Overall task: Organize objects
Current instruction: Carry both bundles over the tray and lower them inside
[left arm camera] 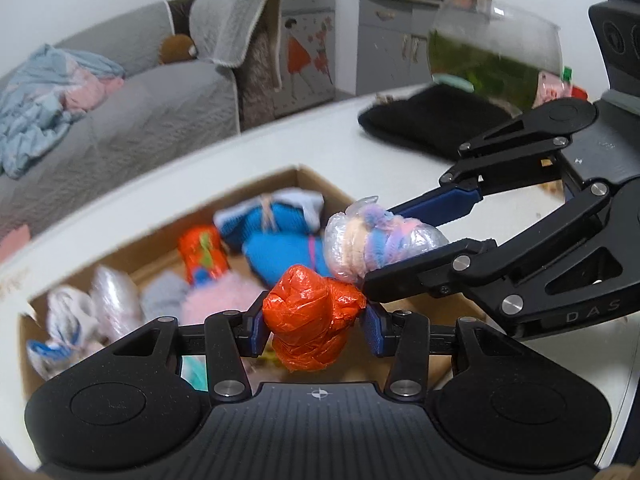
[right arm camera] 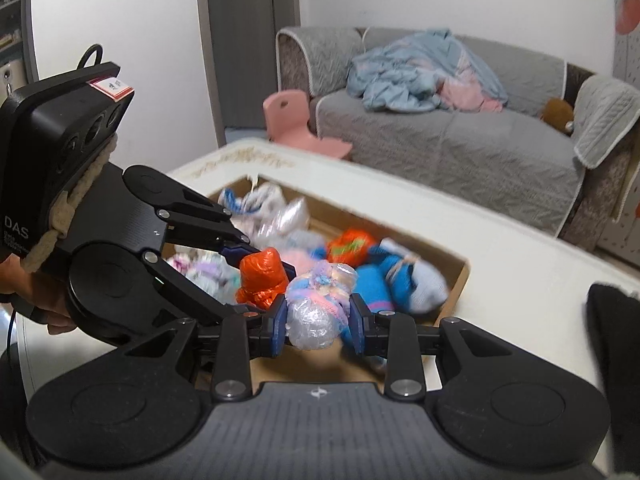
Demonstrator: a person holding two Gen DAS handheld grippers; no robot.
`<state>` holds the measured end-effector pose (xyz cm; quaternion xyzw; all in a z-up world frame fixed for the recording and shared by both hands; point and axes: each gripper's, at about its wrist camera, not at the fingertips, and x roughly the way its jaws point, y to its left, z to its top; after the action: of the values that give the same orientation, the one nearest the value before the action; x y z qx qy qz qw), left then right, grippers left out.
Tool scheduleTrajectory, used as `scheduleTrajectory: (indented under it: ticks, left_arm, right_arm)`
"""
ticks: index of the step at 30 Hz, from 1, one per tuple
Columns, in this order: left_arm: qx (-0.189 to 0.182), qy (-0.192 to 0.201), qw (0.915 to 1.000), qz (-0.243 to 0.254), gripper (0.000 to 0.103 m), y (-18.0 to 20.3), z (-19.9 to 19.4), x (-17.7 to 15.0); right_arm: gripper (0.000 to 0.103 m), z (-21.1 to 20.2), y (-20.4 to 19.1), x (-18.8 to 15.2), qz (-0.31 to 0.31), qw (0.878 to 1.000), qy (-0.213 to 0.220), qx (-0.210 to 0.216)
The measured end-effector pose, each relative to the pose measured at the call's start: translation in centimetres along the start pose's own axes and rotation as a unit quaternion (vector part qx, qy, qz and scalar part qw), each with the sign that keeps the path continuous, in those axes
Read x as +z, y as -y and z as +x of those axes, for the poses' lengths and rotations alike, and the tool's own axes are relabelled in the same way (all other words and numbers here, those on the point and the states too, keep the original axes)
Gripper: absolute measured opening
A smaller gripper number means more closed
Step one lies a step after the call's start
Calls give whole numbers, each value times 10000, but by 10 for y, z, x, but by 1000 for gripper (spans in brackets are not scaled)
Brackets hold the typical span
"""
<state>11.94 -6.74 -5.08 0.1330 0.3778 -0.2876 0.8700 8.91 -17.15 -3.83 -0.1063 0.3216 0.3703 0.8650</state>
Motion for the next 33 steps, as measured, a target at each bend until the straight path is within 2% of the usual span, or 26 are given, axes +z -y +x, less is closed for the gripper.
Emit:
scheduleTrajectory:
  ticks: [12,14,20,24,33]
  left_arm:
    - [-107,-472,9988,2,52,-2,27,-35]
    - [-74,-450,9990,1,52,-3,23,-39]
    - [-194,-443,9977,-481,52,-7,3,-55]
    - [-120,-472,9973,-554,52,5,-15,-72]
    - [-376,-490,9949,-798,52,36,-53,-111]
  right_arm:
    - [29,26,-5,-34,-58,9981,-616,-13]
    - [29,32,-9,-40,-185,9971,-729,-110]
    - [28,24,-18,-50,-268,9964,-808,-5]
    - [28,9,-29,-60,-357,9960,-808,162]
    - [27,-33,-49,-92,-521,9949,-796,330]
